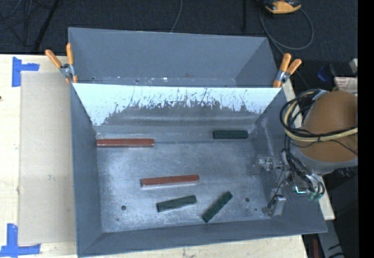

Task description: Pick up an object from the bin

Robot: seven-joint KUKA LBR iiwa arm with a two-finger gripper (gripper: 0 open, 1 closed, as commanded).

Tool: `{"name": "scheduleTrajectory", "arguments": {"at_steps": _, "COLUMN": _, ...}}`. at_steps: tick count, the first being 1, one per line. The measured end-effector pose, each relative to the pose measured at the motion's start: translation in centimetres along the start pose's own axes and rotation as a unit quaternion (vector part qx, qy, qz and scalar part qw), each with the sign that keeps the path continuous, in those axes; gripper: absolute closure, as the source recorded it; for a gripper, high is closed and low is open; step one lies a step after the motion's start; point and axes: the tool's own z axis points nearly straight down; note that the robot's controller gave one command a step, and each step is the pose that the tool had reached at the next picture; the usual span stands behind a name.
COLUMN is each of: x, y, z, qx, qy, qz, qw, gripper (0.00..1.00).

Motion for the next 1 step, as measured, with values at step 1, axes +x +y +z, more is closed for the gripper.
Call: {"name": "scheduleTrajectory", "arguments": {"at_steps": 1, "x": -0.03, "y": 8.18, "z": 6.17, "qx": 0.002, "qy": -0.0091, "qz": -0.178, "qw": 0.984, "gripper": 0.0}}
